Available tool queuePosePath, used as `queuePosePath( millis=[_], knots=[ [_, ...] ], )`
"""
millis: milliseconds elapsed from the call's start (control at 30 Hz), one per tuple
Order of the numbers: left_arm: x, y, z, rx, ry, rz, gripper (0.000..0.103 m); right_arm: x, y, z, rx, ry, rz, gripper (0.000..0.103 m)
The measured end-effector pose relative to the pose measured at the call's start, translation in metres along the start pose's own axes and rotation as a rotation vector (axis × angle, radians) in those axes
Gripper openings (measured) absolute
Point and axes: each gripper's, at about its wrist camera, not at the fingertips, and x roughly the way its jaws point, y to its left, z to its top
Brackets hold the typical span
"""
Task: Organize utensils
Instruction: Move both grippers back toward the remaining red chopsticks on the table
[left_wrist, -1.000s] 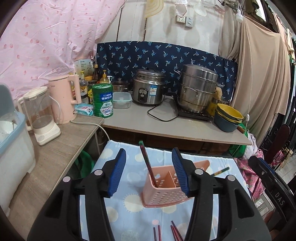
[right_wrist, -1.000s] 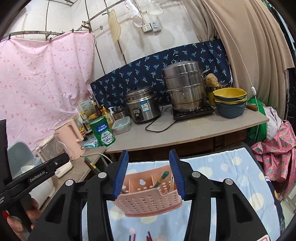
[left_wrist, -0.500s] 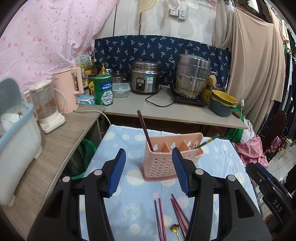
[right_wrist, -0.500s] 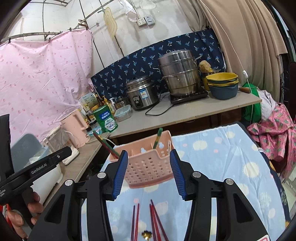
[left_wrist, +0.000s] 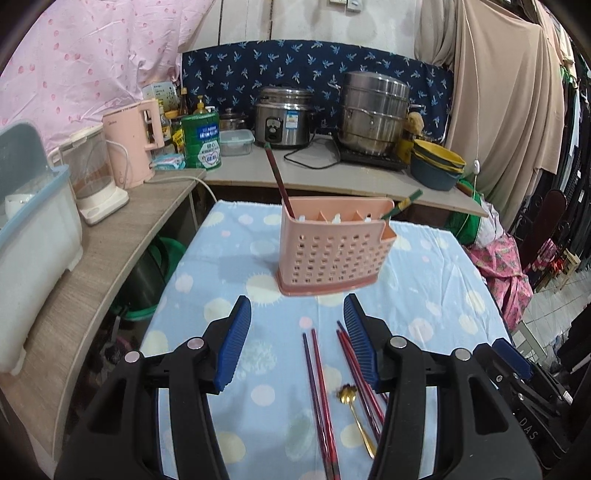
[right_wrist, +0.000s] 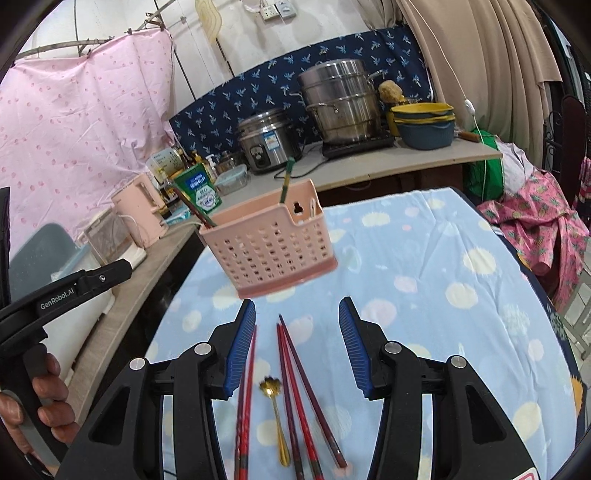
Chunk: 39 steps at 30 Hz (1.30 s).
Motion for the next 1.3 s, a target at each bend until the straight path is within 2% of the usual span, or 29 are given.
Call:
queuePosePath(
  millis=[500,800,900,1133,1267,1300],
  knots=[
    [0.023,0.003,-0.095,0.011,0.211,-0.005,0.050,0.008,-0.018,-0.092,-0.056,0.176,-0.091,0.046],
    [0.035,0.008,-0.142,0.004,0.309,0.000,0.050,0.028,-0.024,-0.113,-0.085,0.233,-0.119,0.046],
    [0.037,0.008,-0.156,-0.002,0.334,-0.008,0.050,0.035,-0.025,-0.117,-0.092,0.247,-0.122,0.043],
    [0.040,0.001,-0.165,0.004,0.353,-0.036,0.050,0.048,-0.024,-0.123,-0.105,0.279,-0.120,0.023],
    [0.043,-0.007,-0.169,0.023,0.363,-0.047,0.050,0.049,-0.023,-0.126,-0.121,0.279,-0.124,0.017],
    [0.044,-0.008,-0.170,0.025,0.367,-0.048,0.050,0.049,-0.023,-0.126,-0.125,0.279,-0.125,0.013]
  ],
)
